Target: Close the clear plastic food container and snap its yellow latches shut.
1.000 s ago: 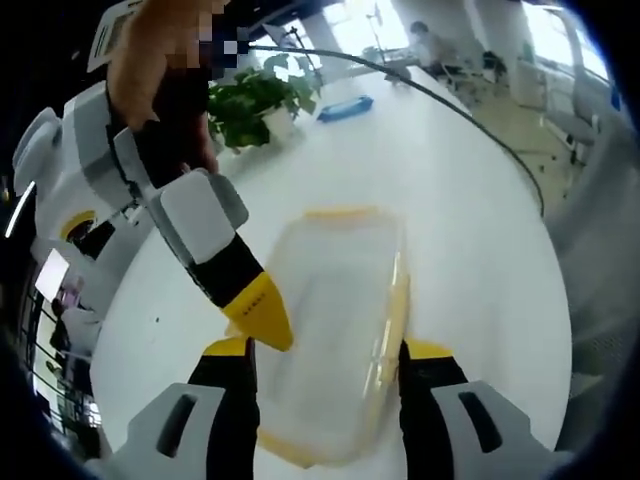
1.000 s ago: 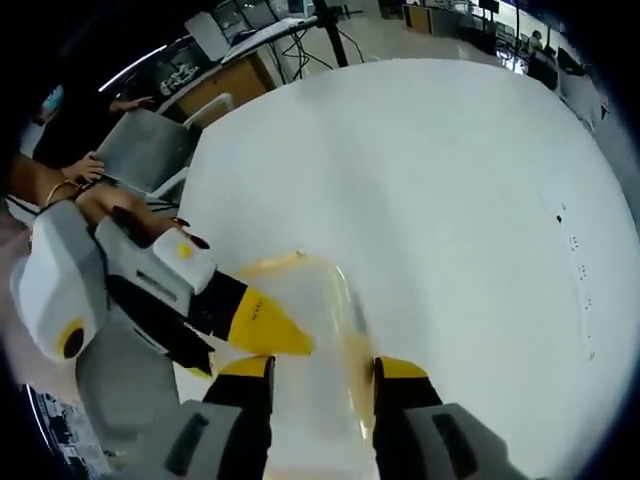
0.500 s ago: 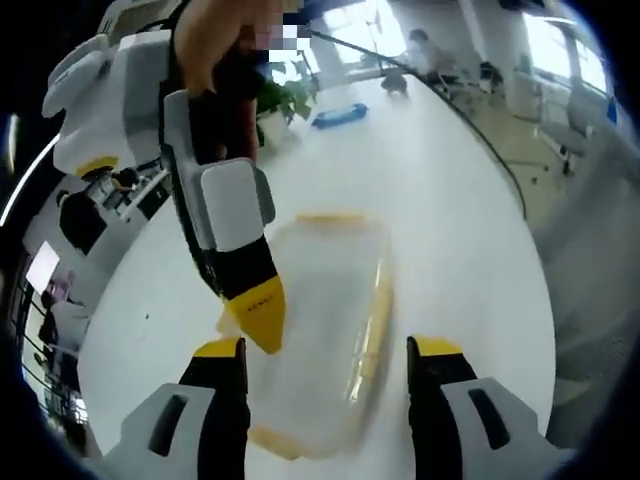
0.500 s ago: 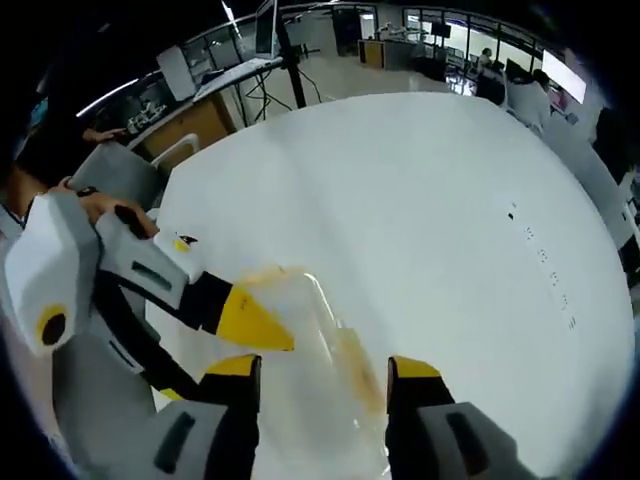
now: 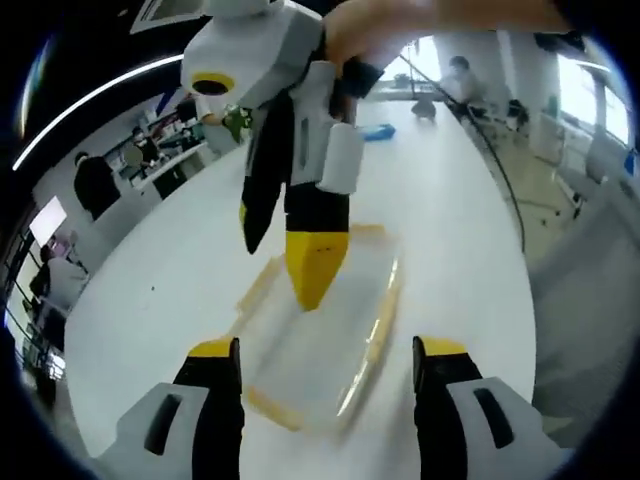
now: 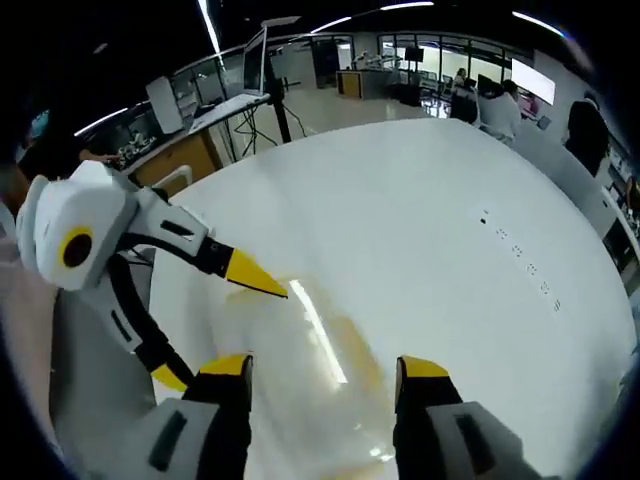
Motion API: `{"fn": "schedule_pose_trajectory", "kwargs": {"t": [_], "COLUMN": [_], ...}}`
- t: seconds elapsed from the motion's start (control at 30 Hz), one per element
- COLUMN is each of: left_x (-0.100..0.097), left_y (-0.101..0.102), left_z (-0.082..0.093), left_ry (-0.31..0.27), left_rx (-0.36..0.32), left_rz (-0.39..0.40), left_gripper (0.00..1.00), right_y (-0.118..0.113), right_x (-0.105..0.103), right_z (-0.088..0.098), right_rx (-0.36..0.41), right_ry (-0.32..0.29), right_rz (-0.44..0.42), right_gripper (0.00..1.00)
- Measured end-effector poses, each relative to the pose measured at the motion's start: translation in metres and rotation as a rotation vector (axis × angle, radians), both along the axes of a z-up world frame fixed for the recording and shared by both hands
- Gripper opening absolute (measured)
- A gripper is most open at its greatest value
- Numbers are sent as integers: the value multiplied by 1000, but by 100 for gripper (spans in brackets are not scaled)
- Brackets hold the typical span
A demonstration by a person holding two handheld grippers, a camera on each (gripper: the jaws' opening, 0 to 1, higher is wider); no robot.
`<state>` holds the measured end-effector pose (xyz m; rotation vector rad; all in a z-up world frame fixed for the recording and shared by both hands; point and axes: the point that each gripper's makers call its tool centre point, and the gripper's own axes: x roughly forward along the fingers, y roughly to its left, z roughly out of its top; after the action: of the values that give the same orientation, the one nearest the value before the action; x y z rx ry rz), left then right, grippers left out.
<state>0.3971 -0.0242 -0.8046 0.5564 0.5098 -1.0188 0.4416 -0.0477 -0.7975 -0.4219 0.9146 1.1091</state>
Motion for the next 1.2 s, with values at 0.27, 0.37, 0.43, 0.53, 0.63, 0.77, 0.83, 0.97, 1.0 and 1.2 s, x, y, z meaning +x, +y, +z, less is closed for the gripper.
{"fn": "schedule_pose_trajectory", "kwargs": {"t": [0.27,0.37,0.43,0.53,0.63,0.77,0.83,0.97,1.0,1.2], "left_x": [4,5,6,7,8,8,8,9,10,14], "left_y": [13,17,19,20,21,22,23,25,26,27], "left_z": [2,1,2,3,2,0,-2,-5,-6,-7], "left_ry": [24,36,39,47,55,66,70,74,75,80], "left_rx": [-26,-31,-36,-54,-59,-56,-55,-46,-43,-44], "left_rz": [60,75,84,98,105,107,108,112,113,123], "left_gripper": [68,69,69,69,69,69,69,69,69,68], "right_y": [-16,-22,-26,-30,-37,-44,-45,-48,-50,-50], "right_x": [-14,-19,-21,-26,-29,-31,-32,-32,-33,-34], "right_z": [-5,-4,-2,0,-1,-4,-5,-9,-11,-17], "right_rx": [-20,-17,-13,10,18,21,22,17,5,-8], "right_ry": [7,3,-15,-14,-30,-36,-47,-60,-62,-63], "right_rz": [-4,-14,-22,-42,-61,-85,-85,-94,-95,-88], "right_gripper": [58,59,60,63,66,71,73,74,74,72]}}
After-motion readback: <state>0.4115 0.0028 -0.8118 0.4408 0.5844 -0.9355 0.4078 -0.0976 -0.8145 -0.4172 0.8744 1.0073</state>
